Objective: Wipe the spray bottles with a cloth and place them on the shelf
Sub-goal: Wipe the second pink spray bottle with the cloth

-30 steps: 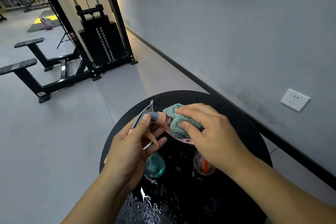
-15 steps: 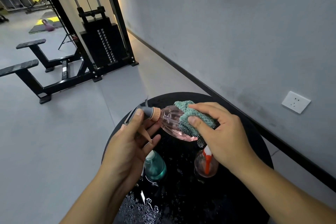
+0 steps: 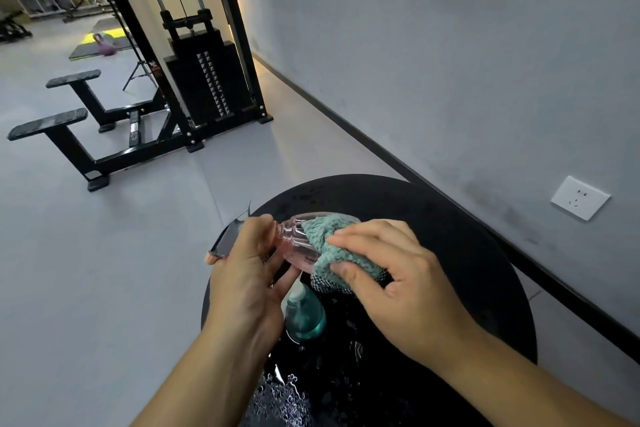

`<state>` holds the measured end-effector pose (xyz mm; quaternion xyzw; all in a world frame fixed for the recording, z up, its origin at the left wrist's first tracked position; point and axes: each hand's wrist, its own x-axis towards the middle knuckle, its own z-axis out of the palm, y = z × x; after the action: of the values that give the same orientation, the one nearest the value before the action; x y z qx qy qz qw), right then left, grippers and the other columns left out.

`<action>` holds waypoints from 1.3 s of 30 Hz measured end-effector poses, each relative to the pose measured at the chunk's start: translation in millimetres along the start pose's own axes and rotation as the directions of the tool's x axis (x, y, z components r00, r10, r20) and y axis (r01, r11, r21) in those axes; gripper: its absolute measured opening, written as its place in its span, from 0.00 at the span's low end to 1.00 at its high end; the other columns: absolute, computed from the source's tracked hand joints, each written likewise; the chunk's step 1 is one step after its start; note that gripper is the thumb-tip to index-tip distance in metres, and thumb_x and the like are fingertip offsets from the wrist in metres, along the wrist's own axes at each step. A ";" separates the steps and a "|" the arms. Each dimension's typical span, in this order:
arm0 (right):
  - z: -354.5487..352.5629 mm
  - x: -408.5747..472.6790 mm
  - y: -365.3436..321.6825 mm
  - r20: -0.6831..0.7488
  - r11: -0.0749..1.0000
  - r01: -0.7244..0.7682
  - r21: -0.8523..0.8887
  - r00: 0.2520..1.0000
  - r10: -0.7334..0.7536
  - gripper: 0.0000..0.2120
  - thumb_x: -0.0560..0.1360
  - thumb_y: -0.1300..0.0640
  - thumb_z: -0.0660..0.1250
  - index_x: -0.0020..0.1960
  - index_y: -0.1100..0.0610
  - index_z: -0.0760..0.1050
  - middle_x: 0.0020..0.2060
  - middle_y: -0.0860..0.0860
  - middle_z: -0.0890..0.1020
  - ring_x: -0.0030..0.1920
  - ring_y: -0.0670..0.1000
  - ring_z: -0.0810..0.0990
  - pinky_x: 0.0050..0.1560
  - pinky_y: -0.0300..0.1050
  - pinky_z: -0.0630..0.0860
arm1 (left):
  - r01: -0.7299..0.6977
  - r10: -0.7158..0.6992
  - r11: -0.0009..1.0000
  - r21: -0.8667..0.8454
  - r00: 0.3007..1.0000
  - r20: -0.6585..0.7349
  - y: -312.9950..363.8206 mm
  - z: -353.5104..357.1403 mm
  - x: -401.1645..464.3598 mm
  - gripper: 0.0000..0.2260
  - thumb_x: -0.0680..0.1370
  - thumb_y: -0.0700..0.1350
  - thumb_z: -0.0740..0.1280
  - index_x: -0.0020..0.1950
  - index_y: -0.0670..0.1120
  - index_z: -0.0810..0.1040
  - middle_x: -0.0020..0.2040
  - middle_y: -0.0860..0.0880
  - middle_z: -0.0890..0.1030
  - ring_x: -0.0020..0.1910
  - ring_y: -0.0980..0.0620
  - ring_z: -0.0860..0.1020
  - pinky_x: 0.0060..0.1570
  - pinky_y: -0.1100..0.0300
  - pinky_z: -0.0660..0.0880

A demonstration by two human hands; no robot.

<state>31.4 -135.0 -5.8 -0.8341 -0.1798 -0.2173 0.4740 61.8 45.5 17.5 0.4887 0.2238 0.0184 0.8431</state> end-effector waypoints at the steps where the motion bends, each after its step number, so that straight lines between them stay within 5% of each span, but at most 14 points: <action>1: -1.4 0.7 0.2 0.008 0.999 -0.029 0.017 1.000 0.029 0.14 0.76 0.58 0.75 0.61 0.50 0.84 0.56 0.38 0.81 0.65 0.48 0.77 0.65 0.40 0.75 | -0.017 0.017 1.000 0.009 1.000 -0.001 0.7 0.0 0.5 0.06 0.76 0.44 0.73 0.44 0.49 0.77 0.46 0.48 0.80 0.44 0.49 0.81 0.61 0.43 0.82; 6: -9.0 5.0 0.9 0.003 0.976 -0.169 0.140 0.985 0.170 0.13 0.77 0.57 0.74 0.61 0.48 0.84 0.56 0.38 0.81 0.63 0.45 0.79 0.61 0.42 0.79 | -0.107 0.106 0.992 0.069 0.994 0.021 -2.0 3.9 -0.6 0.07 0.76 0.43 0.72 0.48 0.46 0.75 0.42 0.48 0.77 0.43 0.48 0.79 0.48 0.51 0.82; 11: -4.9 1.2 -2.0 -0.050 0.986 -0.107 0.127 0.992 0.114 0.14 0.77 0.59 0.74 0.61 0.50 0.84 0.56 0.38 0.81 0.63 0.49 0.79 0.61 0.45 0.79 | -0.074 0.074 0.997 -0.001 0.997 -0.007 -1.1 9.9 -1.7 0.28 0.76 0.53 0.77 0.69 0.39 0.76 0.57 0.41 0.87 0.45 0.49 0.87 0.53 0.49 0.85; 15: -1.7 -1.3 -1.6 -0.075 1.000 -0.010 0.009 0.997 0.011 0.14 0.76 0.60 0.75 0.61 0.52 0.84 0.56 0.40 0.81 0.63 0.49 0.78 0.62 0.43 0.77 | -0.069 0.070 0.997 -0.037 0.998 0.008 -1.5 12.0 -3.4 0.10 0.77 0.43 0.72 0.55 0.43 0.75 0.44 0.44 0.79 0.34 0.49 0.81 0.34 0.58 0.83; 24: 4.9 0.4 -6.5 -0.105 0.983 0.016 -0.182 0.994 -0.036 0.14 0.78 0.58 0.73 0.64 0.52 0.82 0.58 0.40 0.79 0.64 0.45 0.75 0.64 0.37 0.74 | -0.124 0.123 0.991 0.054 0.992 0.017 -12.4 18.6 -7.1 0.07 0.80 0.42 0.70 0.42 0.46 0.77 0.39 0.50 0.77 0.37 0.52 0.80 0.43 0.57 0.79; 29: 4.3 -0.9 -3.8 -0.072 0.974 0.057 -0.219 0.995 -0.074 0.15 0.78 0.57 0.73 0.64 0.52 0.82 0.59 0.40 0.80 0.64 0.45 0.75 0.64 0.46 0.76 | -0.160 0.159 0.983 0.092 0.987 0.023 -17.0 19.8 -10.5 0.10 0.82 0.51 0.71 0.55 0.46 0.79 0.46 0.50 0.85 0.45 0.51 0.86 0.45 0.56 0.80; 36: -3.9 1.1 -0.5 -0.059 0.989 -0.045 -0.144 0.998 0.037 0.14 0.78 0.57 0.73 0.63 0.50 0.82 0.57 0.37 0.79 0.63 0.43 0.75 0.64 0.41 0.75 | -0.161 0.162 0.985 0.058 0.987 -0.015 -6.2 15.6 -9.4 0.10 0.83 0.47 0.71 0.59 0.43 0.77 0.46 0.47 0.83 0.40 0.53 0.85 0.41 0.58 0.81; 39: -0.6 1.6 -3.3 -0.054 0.989 -0.069 -0.132 0.997 0.063 0.14 0.79 0.56 0.72 0.63 0.48 0.82 0.58 0.36 0.79 0.64 0.43 0.75 0.64 0.46 0.76 | -0.165 0.165 0.983 0.079 0.986 -0.001 -8.6 15.7 -10.9 0.10 0.83 0.48 0.70 0.59 0.43 0.76 0.48 0.45 0.83 0.42 0.51 0.85 0.44 0.56 0.82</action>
<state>30.9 -133.7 -2.4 -0.8638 -0.1253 -0.2338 0.4284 56.6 25.5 20.9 0.5382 0.1862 0.0813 0.8180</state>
